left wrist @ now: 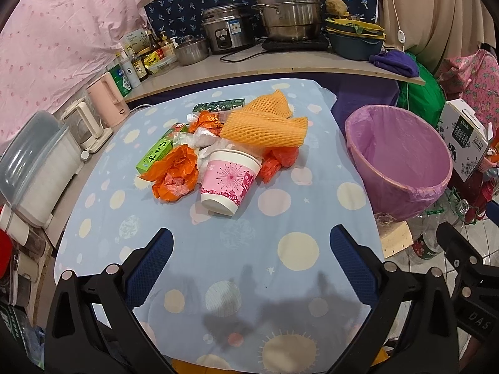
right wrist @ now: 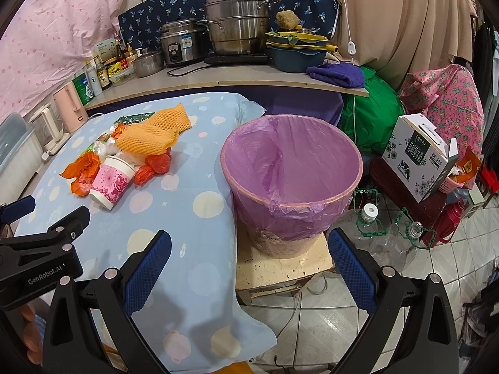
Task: Collect trash
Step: 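Grasp the pink paper cup with the left gripper while the right gripper grasps an orange foam net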
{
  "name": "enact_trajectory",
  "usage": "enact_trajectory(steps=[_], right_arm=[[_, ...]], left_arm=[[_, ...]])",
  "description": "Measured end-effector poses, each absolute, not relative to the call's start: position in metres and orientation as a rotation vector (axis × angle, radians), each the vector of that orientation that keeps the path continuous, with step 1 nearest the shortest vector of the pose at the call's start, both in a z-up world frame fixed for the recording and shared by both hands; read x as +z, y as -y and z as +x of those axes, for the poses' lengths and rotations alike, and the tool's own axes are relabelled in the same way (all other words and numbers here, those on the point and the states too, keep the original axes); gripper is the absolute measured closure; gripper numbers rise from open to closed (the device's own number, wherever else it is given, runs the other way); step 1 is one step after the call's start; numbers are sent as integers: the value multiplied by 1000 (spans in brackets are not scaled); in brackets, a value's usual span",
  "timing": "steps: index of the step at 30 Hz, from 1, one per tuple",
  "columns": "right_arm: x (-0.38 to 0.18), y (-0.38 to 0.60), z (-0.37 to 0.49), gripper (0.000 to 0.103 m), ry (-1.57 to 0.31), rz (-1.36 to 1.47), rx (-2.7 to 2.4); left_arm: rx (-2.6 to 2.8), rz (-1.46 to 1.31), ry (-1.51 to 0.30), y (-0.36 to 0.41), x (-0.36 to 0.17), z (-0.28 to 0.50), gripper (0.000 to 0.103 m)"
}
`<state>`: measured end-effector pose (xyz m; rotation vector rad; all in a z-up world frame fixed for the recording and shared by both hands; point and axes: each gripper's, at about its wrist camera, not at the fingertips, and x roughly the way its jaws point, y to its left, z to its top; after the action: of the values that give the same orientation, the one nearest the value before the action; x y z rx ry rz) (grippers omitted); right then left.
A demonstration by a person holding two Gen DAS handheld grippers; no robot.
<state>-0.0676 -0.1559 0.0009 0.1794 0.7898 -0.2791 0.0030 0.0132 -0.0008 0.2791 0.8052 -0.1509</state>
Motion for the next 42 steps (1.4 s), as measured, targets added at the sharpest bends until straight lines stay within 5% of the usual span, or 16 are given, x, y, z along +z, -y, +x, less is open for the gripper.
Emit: enact_trajectory(steps=[34,38,42], right_arm=[[-41,115,74,7,-886,136,-170],[-44,112,87,7,-889,136,-156],[-44,108,102,7,-879,148,-121]], left_arm=[[-196,49,-982,-77,-91,154,7],[-266,-3,-1013,-80,-94,160,33],[-292,-5,-1023,-79,-95,157,49]])
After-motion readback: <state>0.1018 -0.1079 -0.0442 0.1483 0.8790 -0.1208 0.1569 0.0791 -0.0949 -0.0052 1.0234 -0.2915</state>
